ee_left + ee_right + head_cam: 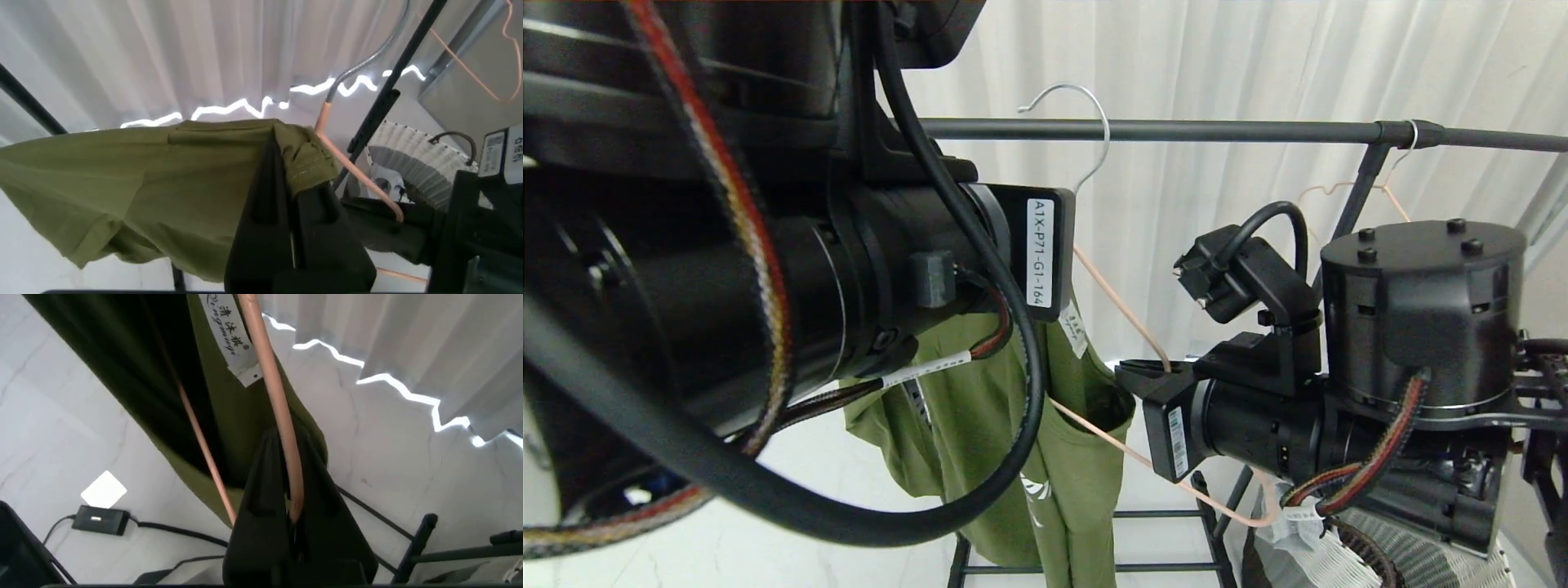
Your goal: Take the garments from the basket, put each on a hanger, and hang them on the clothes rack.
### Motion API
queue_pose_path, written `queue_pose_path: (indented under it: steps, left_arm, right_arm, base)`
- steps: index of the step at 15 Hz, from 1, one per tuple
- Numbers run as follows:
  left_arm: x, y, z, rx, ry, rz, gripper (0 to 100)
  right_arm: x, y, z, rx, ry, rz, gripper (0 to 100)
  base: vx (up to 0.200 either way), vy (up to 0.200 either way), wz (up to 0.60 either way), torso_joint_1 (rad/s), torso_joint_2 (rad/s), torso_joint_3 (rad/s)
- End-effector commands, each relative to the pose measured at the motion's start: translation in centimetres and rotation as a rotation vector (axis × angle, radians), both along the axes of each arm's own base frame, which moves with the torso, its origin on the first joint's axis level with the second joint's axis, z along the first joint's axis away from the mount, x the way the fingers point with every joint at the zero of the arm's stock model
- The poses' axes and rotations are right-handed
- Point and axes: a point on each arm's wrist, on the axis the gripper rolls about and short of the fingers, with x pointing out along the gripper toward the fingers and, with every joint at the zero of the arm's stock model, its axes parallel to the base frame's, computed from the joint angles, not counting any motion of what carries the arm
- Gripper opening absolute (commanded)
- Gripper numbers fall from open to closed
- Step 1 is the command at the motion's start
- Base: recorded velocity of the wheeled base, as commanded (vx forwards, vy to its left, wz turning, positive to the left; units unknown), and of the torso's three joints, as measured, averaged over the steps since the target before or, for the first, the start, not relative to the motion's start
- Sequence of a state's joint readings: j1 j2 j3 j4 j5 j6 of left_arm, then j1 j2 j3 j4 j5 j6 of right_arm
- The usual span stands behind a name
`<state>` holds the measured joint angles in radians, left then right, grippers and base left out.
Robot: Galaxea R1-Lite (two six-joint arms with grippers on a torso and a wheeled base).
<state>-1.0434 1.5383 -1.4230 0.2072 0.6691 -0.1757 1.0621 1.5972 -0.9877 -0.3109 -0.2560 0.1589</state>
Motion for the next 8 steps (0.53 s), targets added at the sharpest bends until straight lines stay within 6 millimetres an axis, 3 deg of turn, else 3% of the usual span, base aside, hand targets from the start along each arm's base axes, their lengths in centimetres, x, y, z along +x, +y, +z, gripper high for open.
queue_pose_path:
  steps: [1, 8]
  left_arm:
    - [0.0, 0.1, 0.1, -0.003, -0.003, 0.001, 0]
    - [-1.0, 1.7, -0.6, 0.098, -0.022, -0.023, 0]
  right_arm:
    - [-0.1, -0.6, 0.8, 0.026, -0.016, -0.007, 0]
    - [-0.8, -2.6, 3.1, 0.069, -0.101, -0.021, 0]
  base:
    - [0.0, 0.0, 0.0, 0.0, 0.0, 0.0]
    - [0.0, 0.0, 0.0, 0.0, 0.0, 0.0]
